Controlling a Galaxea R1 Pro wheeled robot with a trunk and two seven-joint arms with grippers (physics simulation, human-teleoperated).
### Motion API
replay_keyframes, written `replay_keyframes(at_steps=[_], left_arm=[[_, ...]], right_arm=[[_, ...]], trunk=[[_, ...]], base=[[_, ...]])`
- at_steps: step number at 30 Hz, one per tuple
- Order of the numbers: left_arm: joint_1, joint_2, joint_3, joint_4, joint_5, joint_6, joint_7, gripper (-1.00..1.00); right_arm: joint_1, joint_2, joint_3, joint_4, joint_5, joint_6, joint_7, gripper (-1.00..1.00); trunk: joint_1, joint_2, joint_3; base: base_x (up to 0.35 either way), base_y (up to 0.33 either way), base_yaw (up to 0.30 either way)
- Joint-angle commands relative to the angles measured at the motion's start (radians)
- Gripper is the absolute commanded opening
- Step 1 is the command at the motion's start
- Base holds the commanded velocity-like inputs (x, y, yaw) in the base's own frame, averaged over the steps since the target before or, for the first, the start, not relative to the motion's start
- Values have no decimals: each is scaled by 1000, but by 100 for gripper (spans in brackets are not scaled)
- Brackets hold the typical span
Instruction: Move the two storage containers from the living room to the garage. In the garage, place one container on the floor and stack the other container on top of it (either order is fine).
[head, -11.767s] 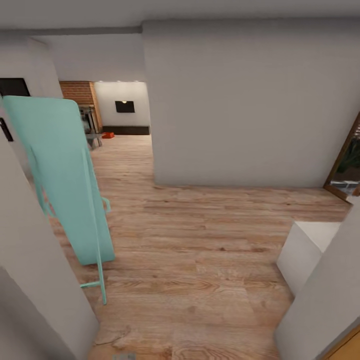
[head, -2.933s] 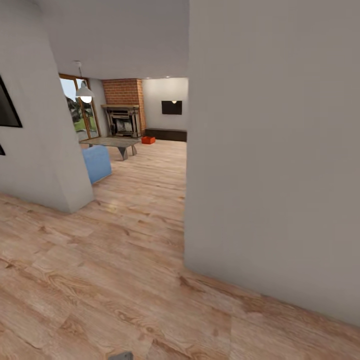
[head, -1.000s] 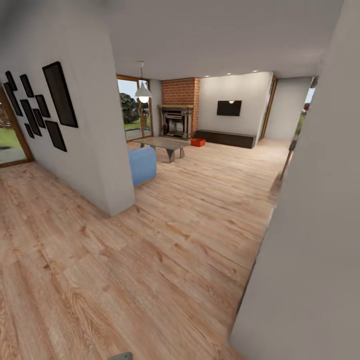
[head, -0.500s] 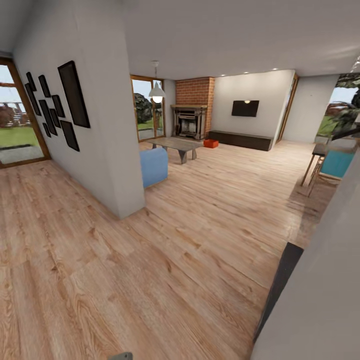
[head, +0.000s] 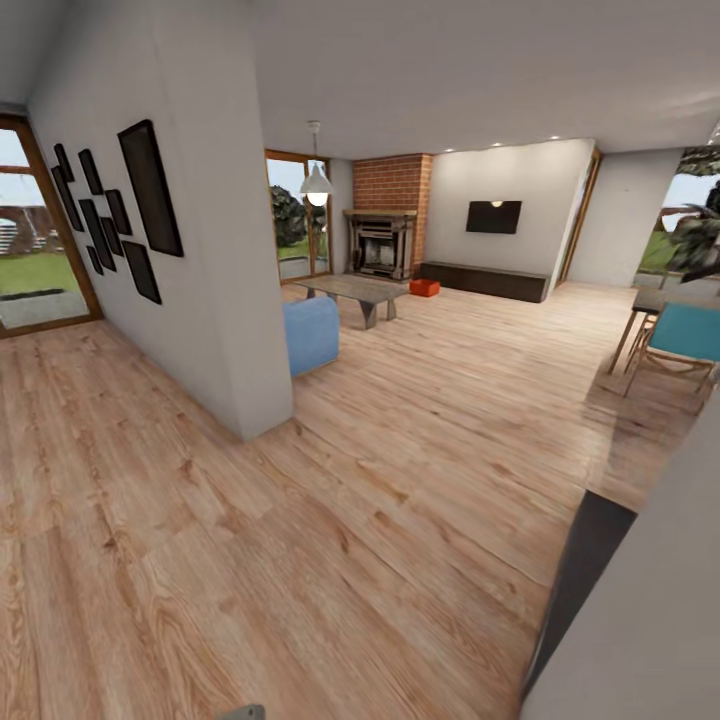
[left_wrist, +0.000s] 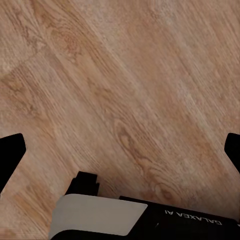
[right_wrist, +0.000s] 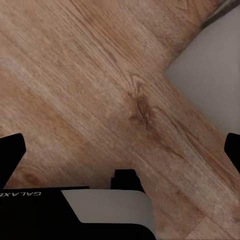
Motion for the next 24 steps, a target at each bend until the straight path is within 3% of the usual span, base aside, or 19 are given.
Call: replay_keyframes(at_steps=[1,12,24], left_arm=[[0,0,3,0,5,-1,2,100],[0,0,3,0,5,-2,2,100],[0,0,3,0,5,-3,2,100]], right_arm=[[-1,1,8,2,-10,-4,-2,100],[-1,1,8,2,-10,-4,-2,100],[-1,1,8,2,-10,-4,-2,100]], trunk=[[0,-1,-1],[0,-1,-1],[0,-1,-1]], base=[[187,255,0],[218,248,0],[324,26,0]])
